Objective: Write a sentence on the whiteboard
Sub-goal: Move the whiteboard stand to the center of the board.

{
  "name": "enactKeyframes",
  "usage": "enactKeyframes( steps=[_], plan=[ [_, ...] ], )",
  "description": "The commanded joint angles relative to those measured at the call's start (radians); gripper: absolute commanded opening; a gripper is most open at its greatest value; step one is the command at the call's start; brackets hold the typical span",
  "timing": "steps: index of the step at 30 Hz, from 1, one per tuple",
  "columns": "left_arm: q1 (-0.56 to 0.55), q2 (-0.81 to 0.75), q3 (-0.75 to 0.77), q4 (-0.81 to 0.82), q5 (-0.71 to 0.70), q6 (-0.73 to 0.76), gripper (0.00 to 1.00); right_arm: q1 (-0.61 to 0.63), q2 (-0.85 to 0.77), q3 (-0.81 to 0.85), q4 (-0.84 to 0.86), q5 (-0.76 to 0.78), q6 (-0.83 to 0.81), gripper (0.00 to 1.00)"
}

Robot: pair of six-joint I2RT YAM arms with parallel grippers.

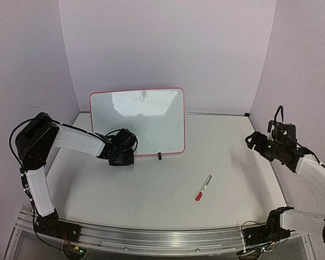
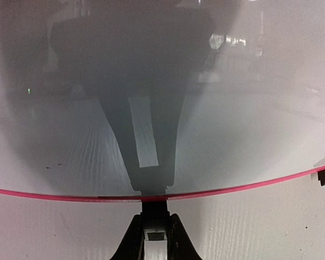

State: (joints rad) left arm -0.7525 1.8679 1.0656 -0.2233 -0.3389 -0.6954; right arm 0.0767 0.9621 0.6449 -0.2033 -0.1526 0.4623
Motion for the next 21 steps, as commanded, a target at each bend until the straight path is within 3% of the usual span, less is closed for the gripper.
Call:
enactKeyframes(
  steps=[1, 9, 16, 21],
  plan=[
    [-0.071, 0.006, 0.067, -0.015, 0.017, -0.078, 0.0, 0.073, 0.063, 0.013, 0.002, 0.006, 0.037, 0.9],
    [-0.139, 0.04, 0.086, 0.006, 0.035, -0.155, 0.04, 0.252, 0.191, 0.052, 0.012, 0.118, 0.13, 0.86],
    [-0.156, 0.01, 0.046, 0.05, 0.072, -0.139, 0.31, 0.326, 0.247, 0.089, -0.049, 0.118, 0.235, 0.83],
    [-0.162, -0.083, -0.034, 0.099, 0.092, -0.093, 0.49, 0.415, 0.329, 0.15, -0.137, 0.135, 0.297, 0.76]
  ],
)
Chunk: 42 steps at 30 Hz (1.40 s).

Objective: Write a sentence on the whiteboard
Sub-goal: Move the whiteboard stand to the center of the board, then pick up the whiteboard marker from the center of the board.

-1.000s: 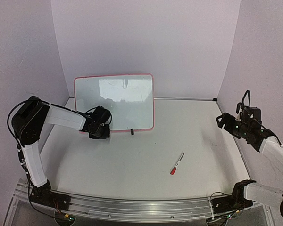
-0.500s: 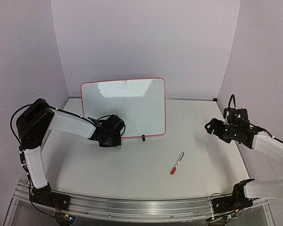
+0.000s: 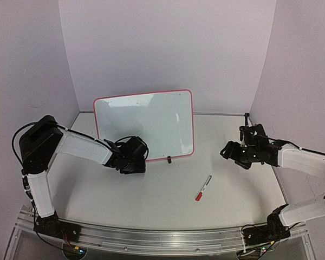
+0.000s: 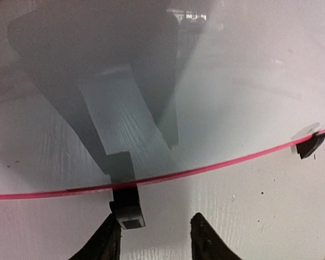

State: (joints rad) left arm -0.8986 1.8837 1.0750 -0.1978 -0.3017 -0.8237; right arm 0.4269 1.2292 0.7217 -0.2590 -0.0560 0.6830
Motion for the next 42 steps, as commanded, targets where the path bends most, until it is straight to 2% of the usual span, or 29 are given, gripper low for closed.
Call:
enactKeyframes(
  steps=[1, 6, 10, 16, 22, 36, 42],
  plan=[
    [-0.017, -0.115, -0.057, 0.073, 0.067, 0.047, 0.52, 0.084, 0.087, 0.097, -0.103, 0.048, 0.083, 0.73],
    [-0.018, -0.213, -0.144, 0.093, 0.127, 0.092, 0.66, 0.181, 0.249, 0.211, -0.229, 0.124, 0.122, 0.6],
    [-0.017, -0.283, -0.195, 0.117, 0.173, 0.144, 0.71, 0.221, 0.357, 0.294, -0.292, 0.148, 0.142, 0.54],
    [-0.017, -0.39, -0.234, 0.119, 0.168, 0.255, 0.73, 0.252, 0.492, 0.38, -0.357, 0.145, 0.171, 0.47],
    [-0.017, -0.445, -0.239, 0.122, 0.164, 0.295, 0.73, 0.264, 0.542, 0.383, -0.361, 0.135, 0.233, 0.41],
    [-0.017, -0.455, -0.249, 0.149, 0.184, 0.319, 0.73, 0.271, 0.594, 0.388, -0.343, 0.123, 0.286, 0.3],
    [-0.017, -0.464, -0.26, 0.168, 0.194, 0.335, 0.73, 0.273, 0.618, 0.386, -0.312, 0.103, 0.296, 0.21]
  ],
)
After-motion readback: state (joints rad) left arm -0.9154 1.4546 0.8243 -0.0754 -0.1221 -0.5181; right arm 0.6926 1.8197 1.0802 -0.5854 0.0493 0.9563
